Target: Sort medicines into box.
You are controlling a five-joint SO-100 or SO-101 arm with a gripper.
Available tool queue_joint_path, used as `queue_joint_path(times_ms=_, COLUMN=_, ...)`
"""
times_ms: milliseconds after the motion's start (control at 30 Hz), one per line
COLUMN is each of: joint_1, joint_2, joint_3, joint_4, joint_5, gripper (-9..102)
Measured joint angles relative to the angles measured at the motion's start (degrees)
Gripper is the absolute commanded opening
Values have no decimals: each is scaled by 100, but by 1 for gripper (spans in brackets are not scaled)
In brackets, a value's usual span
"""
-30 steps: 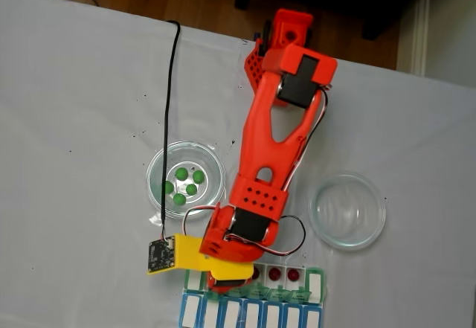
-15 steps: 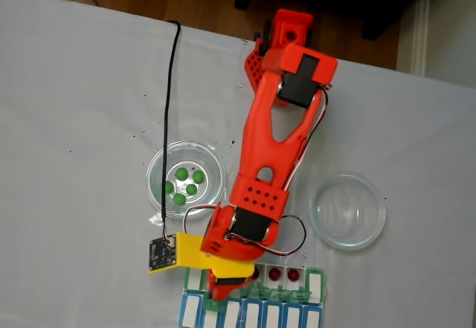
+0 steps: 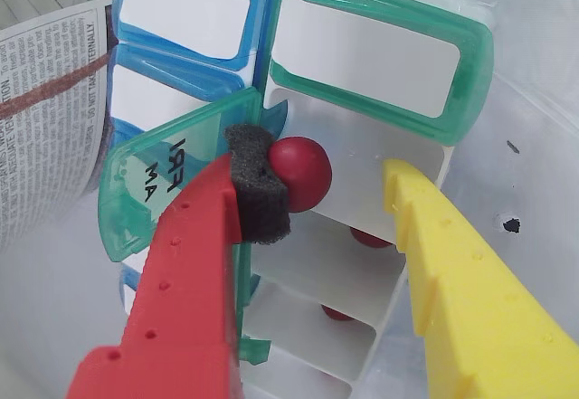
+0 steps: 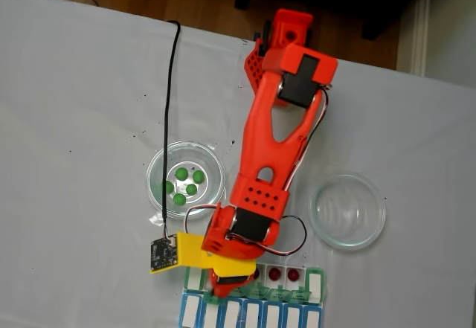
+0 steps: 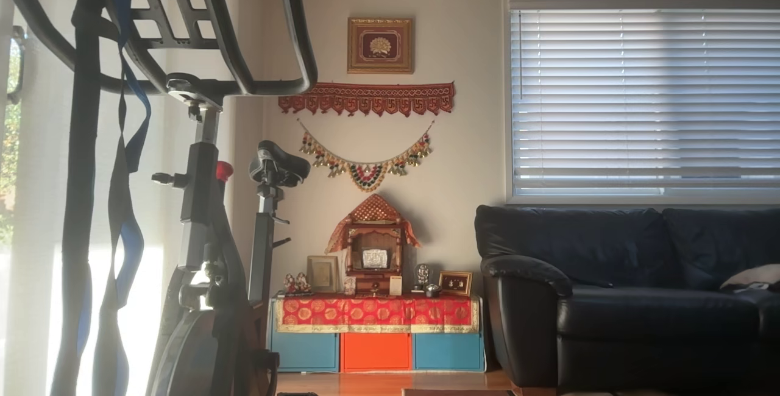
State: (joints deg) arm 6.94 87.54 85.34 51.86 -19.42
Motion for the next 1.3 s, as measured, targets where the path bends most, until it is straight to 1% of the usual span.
queue_joint_path(times_ms=67, joint_1=0, joint_2=0, joint_3=0, joint_4=0, joint_5=0, gripper=23)
queue_joint_path(times_ms=167, joint_1=0, joint_2=0, joint_3=0, joint_4=0, joint_5=0, gripper=16)
queue_joint_path(times_ms=200, joint_1=0, joint_2=0, joint_3=0, joint_4=0, joint_5=0, gripper=16)
queue_joint_path(times_ms=267, joint_1=0, joint_2=0, joint_3=0, joint_4=-18, joint_5=0, gripper=22)
queue_joint_path(times_ms=333, joint_1=0, joint_2=0, joint_3=0, joint_4=-35, joint_5=0, gripper=24)
queue_joint_path(times_ms=400, joint_1=0, joint_2=0, joint_3=0, joint_4=-35, joint_5=0, gripper=23)
queue_joint_path(times_ms=433, joint_1=0, joint_2=0, joint_3=0, joint_4=-35, joint_5=0, gripper=21)
queue_joint_path(times_ms=467, joint_1=0, joint_2=0, joint_3=0, joint_4=-35, joint_5=0, gripper=15)
queue_joint_path(times_ms=500, joint_1=0, joint_2=0, joint_3=0, joint_4=-35, joint_5=0, gripper=14)
queue_joint_path(times_ms=633, joint_1=0, joint_2=0, joint_3=0, joint_4=-97, joint_5=0, gripper=19)
queue_joint_path(times_ms=767, joint_1=0, joint_2=0, joint_3=0, joint_4=-62, joint_5=35, gripper=16)
queue_joint_path(times_ms=800, joint_1=0, joint_2=0, joint_3=0, joint_4=18, joint_5=97, gripper=14)
queue_joint_path(times_ms=867, joint_1=0, joint_2=35, joint_3=0, joint_4=229, joint_5=246, gripper=5)
queue_joint_path(times_ms=933, joint_1=0, joint_2=149, joint_3=-18, joint_4=483, joint_5=343, gripper=2)
queue_joint_path(times_ms=967, joint_1=0, joint_2=255, joint_3=-88, joint_4=773, joint_5=396, gripper=1)
queue_joint_path(times_ms=1067, joint_1=18, joint_2=466, joint_3=-281, joint_4=1301, joint_5=396, gripper=1)
queue_joint_path(times_ms=1300, joint_1=299, joint_2=598, joint_3=-1090, joint_4=2689, joint_5=18, gripper=1)
